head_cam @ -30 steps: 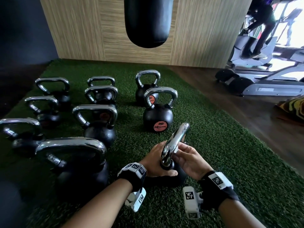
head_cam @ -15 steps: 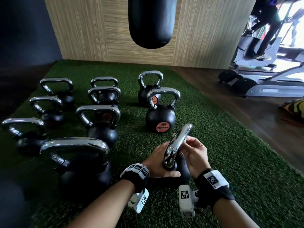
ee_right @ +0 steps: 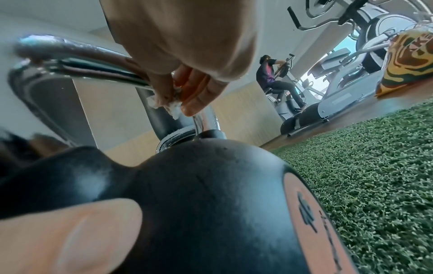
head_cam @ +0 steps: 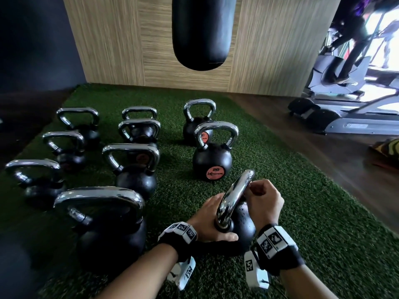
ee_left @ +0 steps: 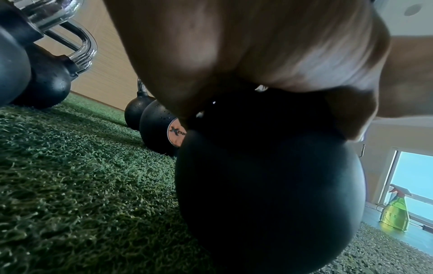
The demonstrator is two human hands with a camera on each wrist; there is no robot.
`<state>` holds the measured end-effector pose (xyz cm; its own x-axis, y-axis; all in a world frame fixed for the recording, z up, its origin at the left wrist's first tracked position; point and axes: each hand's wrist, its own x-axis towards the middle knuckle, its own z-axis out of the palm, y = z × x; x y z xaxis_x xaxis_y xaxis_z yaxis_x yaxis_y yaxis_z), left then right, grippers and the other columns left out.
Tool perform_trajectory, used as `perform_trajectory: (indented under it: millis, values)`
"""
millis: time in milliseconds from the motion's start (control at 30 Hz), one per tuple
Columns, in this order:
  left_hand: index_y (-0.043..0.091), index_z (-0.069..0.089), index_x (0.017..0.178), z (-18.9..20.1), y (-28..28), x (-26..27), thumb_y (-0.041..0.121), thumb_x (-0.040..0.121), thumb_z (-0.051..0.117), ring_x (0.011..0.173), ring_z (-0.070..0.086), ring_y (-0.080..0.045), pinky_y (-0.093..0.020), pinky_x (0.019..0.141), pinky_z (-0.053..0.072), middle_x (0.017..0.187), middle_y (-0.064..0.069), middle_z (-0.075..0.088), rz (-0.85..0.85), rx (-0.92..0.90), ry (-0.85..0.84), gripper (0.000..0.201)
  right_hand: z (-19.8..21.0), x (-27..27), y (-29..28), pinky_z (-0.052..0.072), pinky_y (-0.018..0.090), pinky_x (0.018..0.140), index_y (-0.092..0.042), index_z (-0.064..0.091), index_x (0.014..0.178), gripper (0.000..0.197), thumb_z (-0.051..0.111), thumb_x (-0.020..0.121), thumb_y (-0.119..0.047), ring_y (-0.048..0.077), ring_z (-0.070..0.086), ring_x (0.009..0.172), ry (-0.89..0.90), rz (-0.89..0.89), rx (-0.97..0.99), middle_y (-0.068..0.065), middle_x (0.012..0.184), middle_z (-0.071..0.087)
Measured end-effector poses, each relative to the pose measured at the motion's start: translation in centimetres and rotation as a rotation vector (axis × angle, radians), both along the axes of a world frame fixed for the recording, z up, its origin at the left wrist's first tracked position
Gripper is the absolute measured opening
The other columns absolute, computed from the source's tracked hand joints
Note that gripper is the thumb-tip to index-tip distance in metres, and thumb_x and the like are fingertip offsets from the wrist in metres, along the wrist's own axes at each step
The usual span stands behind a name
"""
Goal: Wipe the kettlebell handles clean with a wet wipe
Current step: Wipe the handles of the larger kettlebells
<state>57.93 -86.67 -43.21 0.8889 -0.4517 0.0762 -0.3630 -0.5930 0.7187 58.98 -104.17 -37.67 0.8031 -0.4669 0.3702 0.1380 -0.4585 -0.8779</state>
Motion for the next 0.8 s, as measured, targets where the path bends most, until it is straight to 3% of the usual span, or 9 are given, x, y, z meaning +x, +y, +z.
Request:
perform_trajectory:
  millis: [67,133,233,367,467,567,667,733,800]
  values:
    - [0.003,0.047,0.145,0.1,0.0,0.1,0.063,0.06,0.08,0.141,0.04,-0.033,-0.046,0.119,0.031,0.148,-0.019,0.046,-0.02,0.013,0.03,0.109,0.5,0.5,-0.2,0.049,0.021,0.063,-0.028,0.062,0.064,0.025,0.083,0.07,-0.015,-0.001,0.062,0.061,0.045,-0.031,-0.029,-0.017,0.063,0.065]
    - [-0.001,0.055,0.133,0.0,0.0,0.1,0.063,0.063,0.08,0.137,0.043,-0.036,-0.048,0.117,0.033,0.142,-0.021,0.051,-0.03,0.024,0.035,0.099,0.8,1.1,-0.5,0.045,0.021,0.06,-0.026,0.063,0.065,0.022,0.081,0.071,-0.015,0.002,0.059,0.062,0.106,-0.049,-0.049,-0.016,0.064,0.063]
    - [0.014,0.039,0.151,0.1,0.2,0.1,0.056,0.066,0.087,0.14,0.039,-0.032,-0.049,0.118,0.033,0.149,-0.014,0.043,-0.035,-0.003,-0.007,0.107,1.0,1.7,-0.5,0.043,0.022,0.062,-0.018,0.069,0.069,0.01,0.079,0.07,-0.018,0.016,0.065,0.067,0.214,-0.057,-0.06,-0.006,0.065,0.066]
    - [0.022,0.029,0.157,0.2,0.1,0.1,0.052,0.068,0.09,0.142,0.036,-0.027,-0.049,0.12,0.031,0.152,-0.007,0.04,-0.042,-0.001,-0.042,0.111,1.4,2.1,-0.4,0.058,0.033,0.078,-0.013,0.074,0.07,0.013,0.076,0.069,-0.026,0.027,0.071,0.077,0.369,-0.044,-0.033,0.006,0.069,0.073]
    - [0.022,0.026,0.158,0.8,0.2,-0.1,0.053,0.068,0.09,0.146,0.031,-0.026,-0.049,0.122,0.028,0.156,-0.006,0.035,-0.066,0.041,-0.031,0.115,1.8,2.1,-0.5,0.057,0.03,0.062,-0.006,0.073,0.063,0.031,0.077,0.071,-0.035,0.024,0.069,0.062,0.485,0.049,-0.063,0.008,0.06,0.071]
    - [0.023,0.023,0.159,2.1,0.9,-0.2,0.05,0.064,0.093,0.148,0.031,-0.022,-0.042,0.124,0.029,0.159,-0.004,0.031,-0.142,0.08,0.0,0.121,1.9,1.9,-0.7,0.04,0.021,0.048,-0.006,0.069,0.062,0.032,0.079,0.072,-0.034,0.015,0.057,0.052,0.521,0.109,-0.118,0.002,0.056,0.065]
    - [0.044,0.013,0.158,4.2,2.3,-0.8,0.059,0.059,0.092,0.139,0.046,-0.005,-0.028,0.115,0.04,0.155,0.01,0.042,-0.177,0.049,0.1,0.127,2.2,1.5,-1.6,0.042,0.021,0.05,-0.008,0.067,0.076,0.024,0.079,0.078,-0.029,0.014,0.057,0.058,0.518,0.197,-0.176,0.003,0.067,0.067]
    - [0.052,-0.001,0.157,5.9,2.6,-1.6,0.069,0.057,0.088,0.143,0.043,-0.007,-0.034,0.119,0.036,0.161,0.014,0.037,-0.12,0.029,0.09,0.135,3.0,1.3,-2.7,0.043,0.021,0.047,-0.011,0.062,0.087,0.025,0.076,0.085,-0.031,0.013,0.057,0.059,0.482,0.221,-0.211,0.004,0.077,0.068]
    - [0.044,-0.001,0.16,7.5,2.0,-2.5,0.077,0.057,0.082,0.144,0.042,-0.01,-0.039,0.121,0.036,0.162,0.01,0.037,-0.022,0.042,0.016,0.137,4.4,1.4,-3.7,0.042,0.021,0.041,-0.015,0.053,0.1,0.025,0.073,0.09,-0.028,0.013,0.059,0.057,0.431,0.279,-0.29,0.005,0.085,0.068]
